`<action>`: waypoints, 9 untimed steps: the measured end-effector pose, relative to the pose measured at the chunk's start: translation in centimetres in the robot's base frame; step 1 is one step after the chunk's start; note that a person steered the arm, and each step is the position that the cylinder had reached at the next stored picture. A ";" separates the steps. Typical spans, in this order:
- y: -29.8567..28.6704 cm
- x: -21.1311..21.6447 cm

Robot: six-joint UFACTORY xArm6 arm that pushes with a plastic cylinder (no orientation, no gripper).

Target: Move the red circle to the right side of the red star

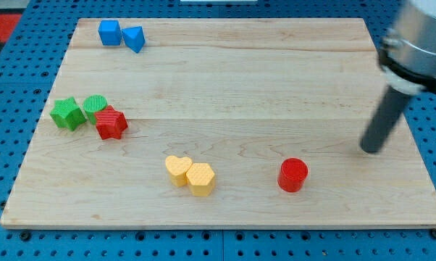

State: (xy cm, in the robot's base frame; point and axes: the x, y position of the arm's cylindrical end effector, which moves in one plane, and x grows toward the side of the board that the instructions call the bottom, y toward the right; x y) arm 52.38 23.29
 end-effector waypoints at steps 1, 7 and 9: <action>-5.3 5.6; -23.5 -4.9; -22.5 -6.4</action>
